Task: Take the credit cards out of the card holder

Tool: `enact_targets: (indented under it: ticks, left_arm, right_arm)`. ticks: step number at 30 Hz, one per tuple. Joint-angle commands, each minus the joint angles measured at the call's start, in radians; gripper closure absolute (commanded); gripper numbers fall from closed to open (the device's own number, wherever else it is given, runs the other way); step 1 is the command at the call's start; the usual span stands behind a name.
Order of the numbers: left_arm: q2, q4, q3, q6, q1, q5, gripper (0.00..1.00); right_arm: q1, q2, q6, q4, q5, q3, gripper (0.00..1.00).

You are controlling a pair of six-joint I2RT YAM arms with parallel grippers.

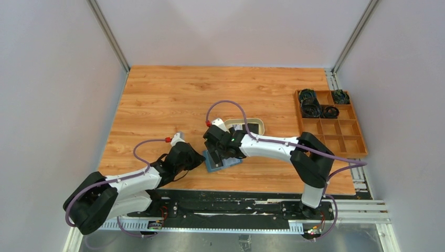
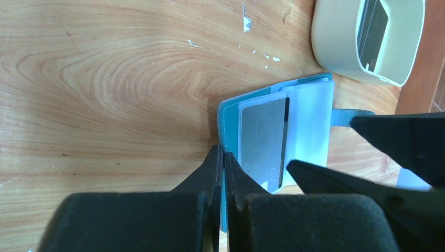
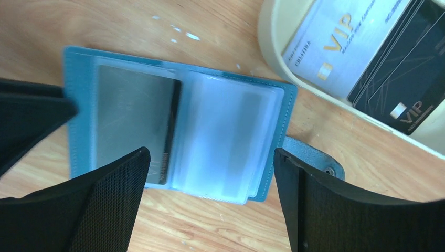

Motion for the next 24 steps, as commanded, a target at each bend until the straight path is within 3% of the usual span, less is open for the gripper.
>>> enact_targets:
  ticks: [1, 24]
  left_arm:
    - [-0.027, -0.013, -0.017, 0.013, -0.01, -0.022, 1.0]
    - [-0.015, -0.019, -0.012, 0.02, -0.01, -0.019, 1.0]
  right_arm:
    - [-0.07, -0.039, 0.078, 0.06, -0.075, -0.091, 0.1]
    - [-0.081, -0.069, 0.106, 0.152, -0.205, -0.148, 0.14]
